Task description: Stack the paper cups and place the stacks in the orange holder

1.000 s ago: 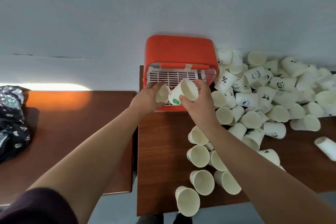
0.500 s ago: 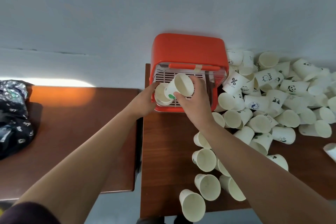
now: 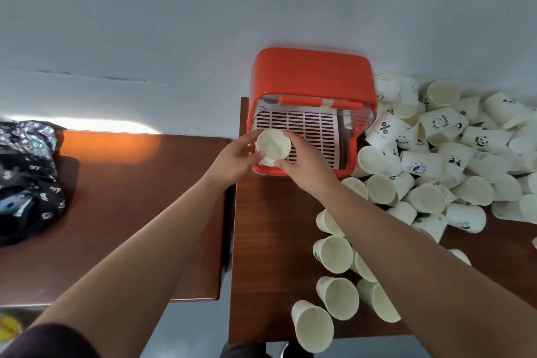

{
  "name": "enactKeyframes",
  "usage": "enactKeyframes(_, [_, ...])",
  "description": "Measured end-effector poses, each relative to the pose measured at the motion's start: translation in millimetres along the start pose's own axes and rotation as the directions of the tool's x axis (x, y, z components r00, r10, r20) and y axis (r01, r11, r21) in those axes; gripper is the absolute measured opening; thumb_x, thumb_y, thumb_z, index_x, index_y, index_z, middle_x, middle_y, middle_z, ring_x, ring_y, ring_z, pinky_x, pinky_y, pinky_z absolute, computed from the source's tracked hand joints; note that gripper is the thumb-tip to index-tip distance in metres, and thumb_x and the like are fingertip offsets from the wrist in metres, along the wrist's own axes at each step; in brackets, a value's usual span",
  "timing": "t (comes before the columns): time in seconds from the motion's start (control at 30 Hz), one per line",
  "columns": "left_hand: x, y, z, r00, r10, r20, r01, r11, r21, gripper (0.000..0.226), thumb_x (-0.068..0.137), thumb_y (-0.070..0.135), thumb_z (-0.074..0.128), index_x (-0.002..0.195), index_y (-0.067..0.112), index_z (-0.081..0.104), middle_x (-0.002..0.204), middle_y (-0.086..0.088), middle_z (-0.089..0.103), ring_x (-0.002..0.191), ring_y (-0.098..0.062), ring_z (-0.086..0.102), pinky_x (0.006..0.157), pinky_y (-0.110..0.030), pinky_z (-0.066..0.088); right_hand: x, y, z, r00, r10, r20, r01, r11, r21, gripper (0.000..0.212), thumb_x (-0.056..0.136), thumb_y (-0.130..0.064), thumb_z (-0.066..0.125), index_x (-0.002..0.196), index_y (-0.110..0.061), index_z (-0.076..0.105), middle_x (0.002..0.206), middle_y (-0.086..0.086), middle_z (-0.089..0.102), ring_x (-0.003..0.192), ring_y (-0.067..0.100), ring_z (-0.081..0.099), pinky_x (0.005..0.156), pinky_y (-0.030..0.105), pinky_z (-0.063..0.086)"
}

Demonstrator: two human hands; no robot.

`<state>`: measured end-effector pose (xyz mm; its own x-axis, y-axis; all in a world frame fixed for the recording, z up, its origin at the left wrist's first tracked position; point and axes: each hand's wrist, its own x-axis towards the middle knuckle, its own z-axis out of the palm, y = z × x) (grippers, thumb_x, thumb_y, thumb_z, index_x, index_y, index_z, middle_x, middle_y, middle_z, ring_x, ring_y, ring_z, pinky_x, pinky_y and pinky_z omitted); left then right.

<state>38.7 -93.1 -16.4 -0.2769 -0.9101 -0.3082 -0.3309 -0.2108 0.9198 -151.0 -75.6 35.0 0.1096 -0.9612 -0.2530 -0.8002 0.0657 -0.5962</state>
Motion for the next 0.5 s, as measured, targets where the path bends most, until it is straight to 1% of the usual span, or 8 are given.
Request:
enactKeyframes(0.1, [1,-5,3,0.999,-0.005,-0.052,0.009,0.997,0.079,0.048,0.097,0.036,0.063,0.143,0.034,0.050,0.136,0.012,0.061,0.122,-0.011,0.060,0.106,-0.038,0.049,1,-3,2,1.000,0.019,-0.002,-0.019,1.000,-0.014,0.067,0.092,-0.027,0.069,0.150,-0.024,0.035,0.146,-0.001,0.049,0.131,0.020,0.049,0.103,0.029,0.040])
enactKeyframes(0.17, [1,-3,8,0.994,-0.027,-0.106,0.036,0.996,0.083,0.050,0.097,0.036,0.062,0.144,0.031,0.049,0.134,0.011,0.062,0.119,-0.009,0.061,0.098,-0.028,0.051,1,-4,3,1.000,0.021,-0.002,-0.021,1.000,0.019,0.068,0.091,-0.029,0.069,0.150,-0.023,0.035,0.147,-0.001,0.048,0.133,0.019,0.047,0.105,0.031,0.040])
enactKeyframes(0.23, [-5,6,15,0.984,-0.038,-0.172,0.048,0.997,0.053,0.049,0.097,0.035,0.061,0.143,0.025,0.049,0.133,0.008,0.062,0.112,-0.006,0.062,0.088,-0.016,0.049,-5,1,0,1.000,0.014,-0.019,-0.013,0.998,0.058,0.067,0.089,-0.033,0.071,0.147,-0.020,0.038,0.144,0.000,0.048,0.132,0.017,0.047,0.105,0.029,0.038])
enactKeyframes(0.27, [-8,9,18,0.974,-0.059,-0.219,0.064,0.998,0.015,0.047,0.096,0.036,0.061,0.140,0.023,0.050,0.131,0.006,0.061,0.110,-0.006,0.062,0.087,-0.017,0.051,-10,6,-4,0.999,0.012,-0.038,-0.009,0.998,0.059,0.064,0.089,-0.034,0.071,0.144,-0.019,0.041,0.141,0.000,0.049,0.129,0.017,0.048,0.103,0.026,0.037])
enactKeyframes(0.33, [-23,19,23,0.931,-0.146,-0.334,0.132,0.989,-0.064,0.043,0.092,0.041,0.063,0.130,0.023,0.055,0.126,0.004,0.061,0.107,-0.008,0.063,0.092,-0.030,0.054,-25,23,-17,0.997,0.001,-0.072,0.001,0.999,0.032,0.055,0.090,-0.031,0.069,0.138,-0.015,0.048,0.135,0.002,0.052,0.125,0.016,0.050,0.100,0.022,0.035])
enactKeyframes(0.4, [-40,27,31,0.889,-0.218,-0.403,0.181,0.975,-0.127,0.030,0.089,0.039,0.063,0.116,0.026,0.060,0.116,0.006,0.065,0.102,-0.010,0.065,0.092,-0.036,0.056,-43,49,-33,0.995,-0.018,-0.098,0.016,1.000,-0.020,0.049,0.090,-0.025,0.068,0.134,-0.013,0.052,0.132,0.004,0.053,0.122,0.017,0.051,0.102,0.024,0.036])
enactKeyframes(0.43, [-50,30,38,0.882,-0.250,-0.400,0.205,0.967,-0.151,0.024,0.089,0.036,0.062,0.111,0.027,0.062,0.110,0.007,0.067,0.099,-0.011,0.066,0.091,-0.038,0.057,-53,64,-42,0.994,-0.020,-0.105,0.015,0.999,-0.049,0.047,0.089,-0.023,0.067,0.133,-0.012,0.053,0.130,0.004,0.052,0.120,0.018,0.052,0.102,0.026,0.040])
enactKeyframes(0.5, [-65,36,57,0.895,-0.290,-0.339,0.256,0.956,-0.143,0.015,0.090,0.032,0.061,0.104,0.027,0.063,0.101,0.005,0.070,0.094,-0.018,0.069,0.087,-0.040,0.058,-70,96,-58,0.994,-0.006,-0.108,-0.004,0.996,-0.089,0.045,0.088,-0.021,0.066,0.131,-0.014,0.054,0.130,0.003,0.051,0.116,0.018,0.053,0.096,0.029,0.043])
